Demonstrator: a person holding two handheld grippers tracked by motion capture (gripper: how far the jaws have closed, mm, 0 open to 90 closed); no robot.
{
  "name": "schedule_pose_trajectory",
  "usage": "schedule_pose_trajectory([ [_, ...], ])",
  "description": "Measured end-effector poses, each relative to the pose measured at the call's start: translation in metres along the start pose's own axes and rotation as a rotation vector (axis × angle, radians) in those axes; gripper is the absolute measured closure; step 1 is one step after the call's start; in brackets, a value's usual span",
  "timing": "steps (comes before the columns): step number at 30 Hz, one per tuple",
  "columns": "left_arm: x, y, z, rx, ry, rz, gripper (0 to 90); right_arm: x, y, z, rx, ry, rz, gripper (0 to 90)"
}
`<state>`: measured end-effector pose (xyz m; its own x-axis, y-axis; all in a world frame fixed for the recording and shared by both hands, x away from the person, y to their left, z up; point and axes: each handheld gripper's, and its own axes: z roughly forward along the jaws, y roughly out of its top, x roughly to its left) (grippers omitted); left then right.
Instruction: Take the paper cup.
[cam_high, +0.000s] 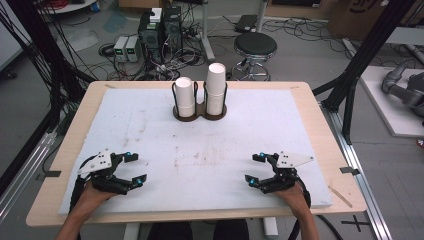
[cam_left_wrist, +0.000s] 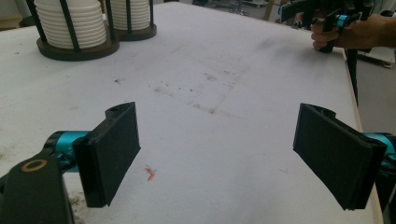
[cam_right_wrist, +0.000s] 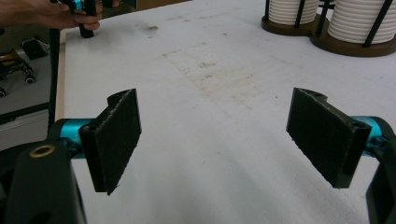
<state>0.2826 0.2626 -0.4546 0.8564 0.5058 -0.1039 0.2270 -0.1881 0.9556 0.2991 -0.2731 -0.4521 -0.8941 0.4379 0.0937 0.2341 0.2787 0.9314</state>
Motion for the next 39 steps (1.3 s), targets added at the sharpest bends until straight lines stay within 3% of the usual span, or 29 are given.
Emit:
schedule_pose_trajectory([
  [4, 0.0, 0.0, 0.001, 0.014, 0.004, -0.004, 14.4, -0.001, -0.001, -0.002, -0.02, 0.001, 0.006, 18.5],
  [18, -0.001, 0.001, 0.002, 0.019, 0.006, 0.008, 14.5, -0.002, 0.0, -0.001, -0.013, -0.003, 0.019, 18.5],
  [22, -0.002, 0.001, 0.002, 0.023, 0.012, 0.016, 14.4, -0.001, 0.0, 0.0, -0.003, -0.026, 0.03, 18.5],
  [24, -0.003, 0.001, 0.003, 0.029, 0.022, 0.025, 14.4, -0.001, 0.001, 0.001, 0.011, -0.06, 0.049, 18.4],
  [28, -0.004, 0.001, 0.004, 0.042, 0.026, 0.031, 14.4, -0.004, 0.004, 0.001, 0.032, -0.064, 0.068, 18.5],
  [36, -0.003, 0.001, 0.004, 0.039, 0.025, 0.02, 14.4, -0.013, 0.033, -0.011, 0.055, -0.07, 0.086, 18.4],
  [39, -0.003, 0.001, 0.004, 0.039, 0.026, 0.018, 14.4, -0.023, 0.058, -0.018, 0.081, -0.079, 0.091, 18.4],
])
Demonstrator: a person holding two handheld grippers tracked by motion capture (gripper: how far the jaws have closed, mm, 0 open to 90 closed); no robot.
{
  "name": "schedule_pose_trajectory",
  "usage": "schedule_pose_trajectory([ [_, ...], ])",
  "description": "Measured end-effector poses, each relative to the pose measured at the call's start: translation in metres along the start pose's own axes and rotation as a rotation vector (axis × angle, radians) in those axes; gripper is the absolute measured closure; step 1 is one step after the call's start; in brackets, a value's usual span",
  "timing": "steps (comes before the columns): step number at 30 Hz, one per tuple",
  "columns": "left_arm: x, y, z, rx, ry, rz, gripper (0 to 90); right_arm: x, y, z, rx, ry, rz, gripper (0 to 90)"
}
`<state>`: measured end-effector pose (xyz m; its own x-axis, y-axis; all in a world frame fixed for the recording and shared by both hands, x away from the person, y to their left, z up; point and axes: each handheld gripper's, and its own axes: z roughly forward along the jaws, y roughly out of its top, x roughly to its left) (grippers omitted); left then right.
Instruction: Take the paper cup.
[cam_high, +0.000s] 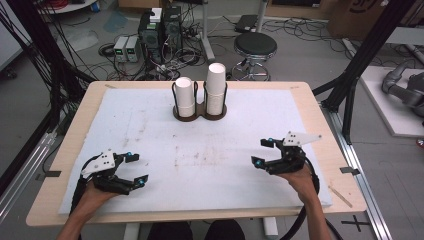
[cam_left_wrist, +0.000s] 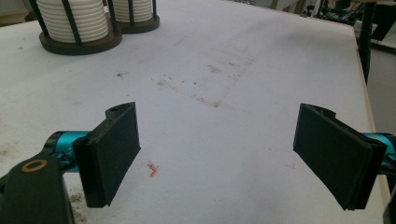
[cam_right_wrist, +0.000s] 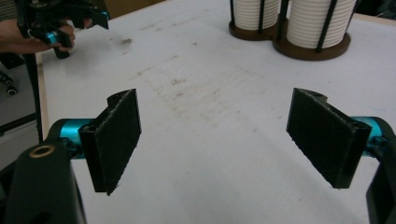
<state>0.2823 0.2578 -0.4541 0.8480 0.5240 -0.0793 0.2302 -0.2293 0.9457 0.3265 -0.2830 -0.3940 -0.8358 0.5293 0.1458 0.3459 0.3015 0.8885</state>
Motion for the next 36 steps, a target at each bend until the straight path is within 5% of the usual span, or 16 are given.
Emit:
schedule_pose_trajectory([
  [5, 0.0, 0.0, 0.0, 0.001, 0.002, -0.007, 14.4, -0.011, 0.026, -0.006, 0.038, -0.015, -0.002, 18.4],
  [16, 0.001, 0.0, 0.0, 0.002, 0.001, -0.015, 14.4, -0.048, 0.112, -0.014, 0.15, -0.058, -0.029, 18.4],
  [36, 0.002, 0.001, 0.001, 0.016, 0.002, -0.012, 14.5, -0.083, 0.24, 0.051, 0.375, -0.107, -0.131, 18.4],
])
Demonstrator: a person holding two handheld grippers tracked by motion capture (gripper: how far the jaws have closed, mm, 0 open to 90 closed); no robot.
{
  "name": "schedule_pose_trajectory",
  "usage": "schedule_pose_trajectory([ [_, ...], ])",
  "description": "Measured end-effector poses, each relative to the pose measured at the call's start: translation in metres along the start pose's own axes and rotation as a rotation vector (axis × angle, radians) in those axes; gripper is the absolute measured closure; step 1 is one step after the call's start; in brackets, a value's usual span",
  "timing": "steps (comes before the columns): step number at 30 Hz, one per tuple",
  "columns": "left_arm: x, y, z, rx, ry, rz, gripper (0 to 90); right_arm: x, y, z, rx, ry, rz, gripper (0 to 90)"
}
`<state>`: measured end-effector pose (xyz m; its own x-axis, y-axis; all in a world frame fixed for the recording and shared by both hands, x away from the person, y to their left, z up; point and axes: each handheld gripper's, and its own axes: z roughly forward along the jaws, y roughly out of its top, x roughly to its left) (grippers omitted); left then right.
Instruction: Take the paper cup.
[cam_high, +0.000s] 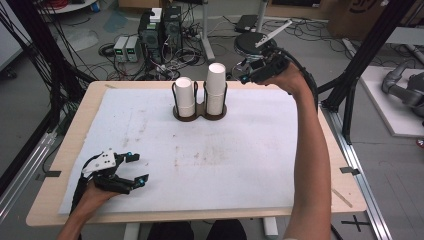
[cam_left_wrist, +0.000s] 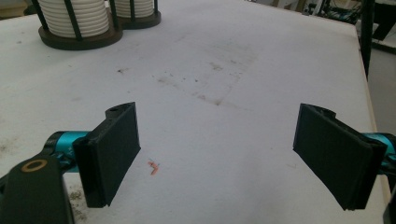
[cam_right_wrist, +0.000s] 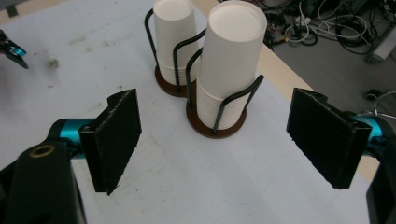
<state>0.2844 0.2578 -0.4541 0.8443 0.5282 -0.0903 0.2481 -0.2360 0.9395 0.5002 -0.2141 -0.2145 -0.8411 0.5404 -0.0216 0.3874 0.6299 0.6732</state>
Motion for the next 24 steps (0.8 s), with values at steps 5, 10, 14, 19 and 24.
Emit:
schedule_pose_trajectory([
  [5, 0.0, 0.0, 0.0, -0.005, -0.002, -0.009, 14.4, -0.004, 0.015, 0.007, 0.019, -0.009, -0.007, 18.4],
  [10, 0.0, 0.0, 0.0, -0.002, -0.002, -0.006, 14.4, -0.01, 0.033, 0.019, 0.077, -0.006, -0.023, 18.4],
  [14, 0.001, 0.0, 0.0, -0.001, -0.002, -0.007, 14.4, -0.014, 0.045, 0.026, 0.098, -0.007, -0.048, 18.4],
  [19, 0.001, 0.0, 0.0, -0.002, 0.0, -0.012, 14.4, -0.018, 0.062, 0.038, 0.145, -0.016, -0.068, 18.4],
  [24, 0.001, 0.0, 0.001, -0.001, 0.003, -0.007, 14.4, -0.02, 0.074, 0.055, 0.213, -0.028, -0.087, 18.4],
])
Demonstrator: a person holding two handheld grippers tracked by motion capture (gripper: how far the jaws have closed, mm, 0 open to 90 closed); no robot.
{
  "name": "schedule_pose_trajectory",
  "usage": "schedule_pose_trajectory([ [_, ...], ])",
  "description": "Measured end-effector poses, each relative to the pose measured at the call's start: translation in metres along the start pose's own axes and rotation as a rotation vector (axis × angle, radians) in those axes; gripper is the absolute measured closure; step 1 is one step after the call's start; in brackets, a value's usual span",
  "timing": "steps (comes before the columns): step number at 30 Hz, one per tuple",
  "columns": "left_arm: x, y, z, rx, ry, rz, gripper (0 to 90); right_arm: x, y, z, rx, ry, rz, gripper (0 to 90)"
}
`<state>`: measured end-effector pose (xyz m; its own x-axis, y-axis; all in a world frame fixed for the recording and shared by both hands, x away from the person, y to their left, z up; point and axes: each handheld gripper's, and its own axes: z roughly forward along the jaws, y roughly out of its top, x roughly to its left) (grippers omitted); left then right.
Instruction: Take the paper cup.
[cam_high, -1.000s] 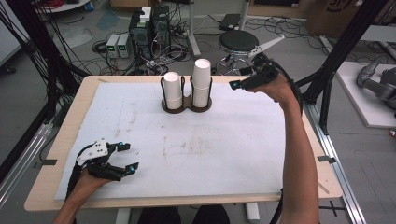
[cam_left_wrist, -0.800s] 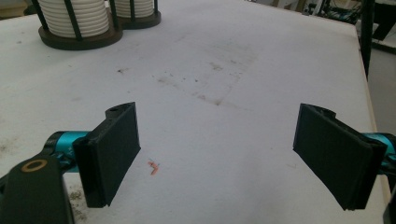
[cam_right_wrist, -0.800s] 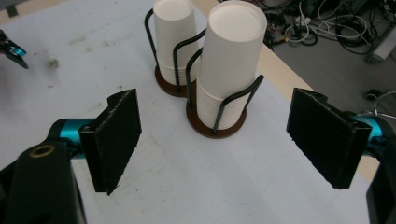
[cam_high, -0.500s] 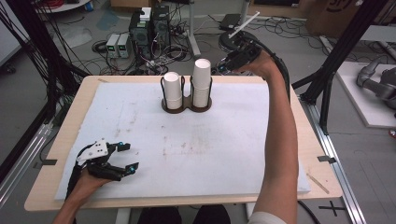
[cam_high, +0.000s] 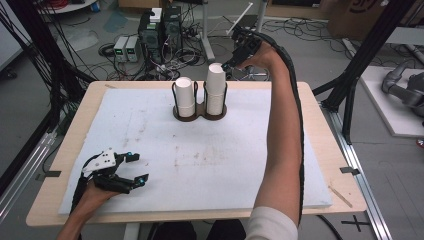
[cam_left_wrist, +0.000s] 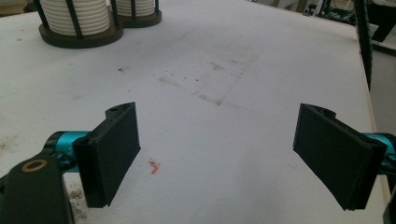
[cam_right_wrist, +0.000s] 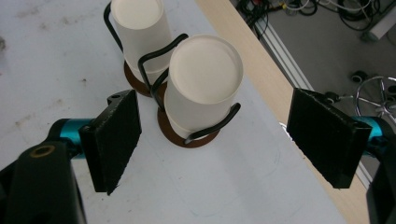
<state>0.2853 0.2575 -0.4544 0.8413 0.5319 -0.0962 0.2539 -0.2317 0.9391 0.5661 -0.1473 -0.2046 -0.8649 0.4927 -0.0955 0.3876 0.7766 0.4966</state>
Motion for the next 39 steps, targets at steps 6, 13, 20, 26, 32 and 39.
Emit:
schedule_pose_trajectory([
  [6, 0.001, 0.0, 0.0, 0.001, -0.007, -0.012, 14.5, -0.001, 0.008, 0.016, 0.025, 0.014, 0.003, 18.4],
  [13, 0.0, 0.0, 0.0, 0.006, -0.007, -0.007, 14.4, -0.002, 0.014, 0.034, 0.052, 0.018, 0.002, 18.4],
  [20, 0.0, 0.0, 0.0, 0.005, -0.005, -0.008, 14.4, 0.0, 0.019, 0.048, 0.076, 0.037, -0.007, 18.4],
  [26, 0.001, 0.0, 0.0, 0.005, -0.006, -0.012, 14.4, 0.001, 0.021, 0.057, 0.103, 0.04, -0.006, 18.5],
  [32, 0.001, 0.0, 0.0, 0.005, -0.006, -0.012, 14.4, 0.0, 0.021, 0.062, 0.134, 0.041, 0.005, 18.5],
  [39, 0.001, 0.0, 0.0, 0.004, -0.007, -0.009, 14.4, -0.001, 0.02, 0.066, 0.152, 0.045, 0.019, 32.9],
])
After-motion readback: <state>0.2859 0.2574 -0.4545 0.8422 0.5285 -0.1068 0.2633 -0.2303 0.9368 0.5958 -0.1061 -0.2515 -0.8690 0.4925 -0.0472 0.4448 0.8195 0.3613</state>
